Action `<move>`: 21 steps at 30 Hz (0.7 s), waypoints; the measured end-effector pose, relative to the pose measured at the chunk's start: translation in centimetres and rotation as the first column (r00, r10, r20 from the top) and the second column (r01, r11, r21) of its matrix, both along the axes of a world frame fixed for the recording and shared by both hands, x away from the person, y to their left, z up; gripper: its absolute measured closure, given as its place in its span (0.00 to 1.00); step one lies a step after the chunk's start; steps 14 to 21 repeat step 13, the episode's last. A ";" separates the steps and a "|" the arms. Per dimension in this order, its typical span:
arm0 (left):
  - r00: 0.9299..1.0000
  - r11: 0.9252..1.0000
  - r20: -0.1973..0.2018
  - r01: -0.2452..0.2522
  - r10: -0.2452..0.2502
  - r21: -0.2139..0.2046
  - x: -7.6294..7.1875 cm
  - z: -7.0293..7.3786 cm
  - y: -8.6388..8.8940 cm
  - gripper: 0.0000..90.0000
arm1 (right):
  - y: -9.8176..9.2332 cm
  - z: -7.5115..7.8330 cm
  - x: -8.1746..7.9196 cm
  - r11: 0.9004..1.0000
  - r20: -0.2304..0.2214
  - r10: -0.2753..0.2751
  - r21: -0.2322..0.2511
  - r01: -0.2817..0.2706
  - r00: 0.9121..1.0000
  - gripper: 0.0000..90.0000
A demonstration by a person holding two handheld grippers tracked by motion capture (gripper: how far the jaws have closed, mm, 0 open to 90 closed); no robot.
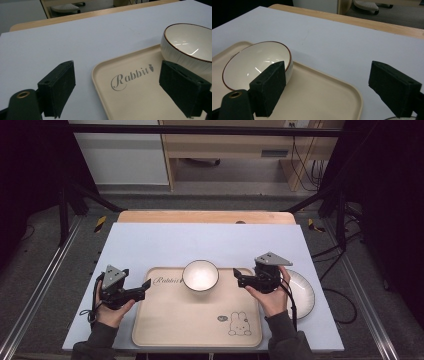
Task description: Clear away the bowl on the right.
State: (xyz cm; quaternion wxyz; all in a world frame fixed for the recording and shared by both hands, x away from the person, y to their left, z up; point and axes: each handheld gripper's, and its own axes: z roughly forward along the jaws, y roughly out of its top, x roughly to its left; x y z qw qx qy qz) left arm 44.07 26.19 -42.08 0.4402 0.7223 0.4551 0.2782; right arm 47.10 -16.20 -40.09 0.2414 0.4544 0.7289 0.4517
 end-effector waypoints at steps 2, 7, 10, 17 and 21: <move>1.000 1.000 0.000 0.000 0.000 0.000 0.0 0.0 0.0 0.15 | -0.4 -0.3 -0.4 1.000 0.004 0.003 -0.003 -0.003 1.000 0.16; 1.000 1.000 0.001 0.000 0.000 0.000 0.0 -0.1 0.1 0.15 | -1.8 -1.0 -1.4 1.000 0.009 -0.004 0.003 0.004 1.000 0.15; 1.000 1.000 0.000 0.000 0.000 -0.001 0.0 -0.2 0.1 0.15 | -2.6 -1.3 -1.9 1.000 0.010 -0.013 0.013 0.013 1.000 0.15; 1.000 1.000 -0.003 -0.001 0.001 0.004 0.1 -0.3 0.1 0.15 | -3.2 -1.5 -2.3 1.000 0.007 -0.021 0.012 0.021 1.000 0.15; 1.000 1.000 -0.003 -0.001 0.001 0.004 0.1 -0.3 0.1 0.15 | -3.2 -1.5 -2.3 1.000 0.007 -0.021 0.012 0.021 1.000 0.15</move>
